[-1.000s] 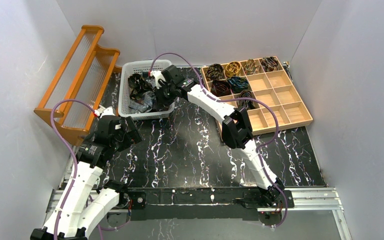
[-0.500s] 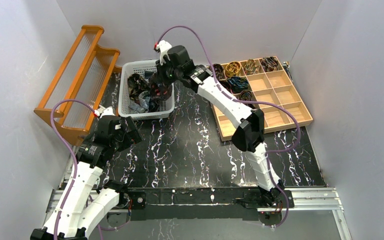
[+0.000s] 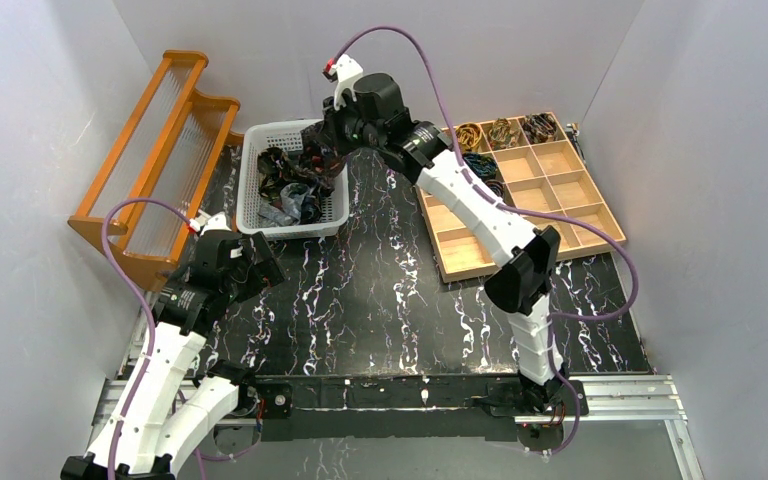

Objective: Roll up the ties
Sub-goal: Pick up the tie from the bin.

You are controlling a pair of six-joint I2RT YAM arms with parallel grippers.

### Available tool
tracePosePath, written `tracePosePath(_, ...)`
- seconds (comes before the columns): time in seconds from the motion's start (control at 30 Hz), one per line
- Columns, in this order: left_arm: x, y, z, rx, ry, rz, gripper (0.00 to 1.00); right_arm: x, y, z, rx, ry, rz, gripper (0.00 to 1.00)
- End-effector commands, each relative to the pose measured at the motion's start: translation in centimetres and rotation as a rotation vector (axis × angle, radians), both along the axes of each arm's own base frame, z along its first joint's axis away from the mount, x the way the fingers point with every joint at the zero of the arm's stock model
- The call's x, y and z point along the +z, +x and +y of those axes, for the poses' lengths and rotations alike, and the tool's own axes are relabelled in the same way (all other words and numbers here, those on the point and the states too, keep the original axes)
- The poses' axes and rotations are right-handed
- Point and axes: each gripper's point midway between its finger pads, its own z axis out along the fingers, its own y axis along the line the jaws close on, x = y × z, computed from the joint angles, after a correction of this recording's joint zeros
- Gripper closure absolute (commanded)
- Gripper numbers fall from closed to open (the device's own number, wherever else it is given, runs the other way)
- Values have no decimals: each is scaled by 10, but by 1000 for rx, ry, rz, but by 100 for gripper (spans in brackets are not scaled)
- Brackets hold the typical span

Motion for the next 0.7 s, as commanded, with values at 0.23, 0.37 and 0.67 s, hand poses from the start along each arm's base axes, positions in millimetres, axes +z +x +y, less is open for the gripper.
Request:
tracePosePath(0.23, 2, 4, -4, -3, -24, -12, 2, 113, -51, -51, -1, 188, -138, 99)
tracePosePath(0.37, 4, 4, -6, -3, -35, -17, 2, 135, -64, -62, 5, 224, -165, 99)
tracePosePath(0.67, 5, 5, -8, -6, -48, -26, 2, 170, -98, -84, 56, 297, -210, 99)
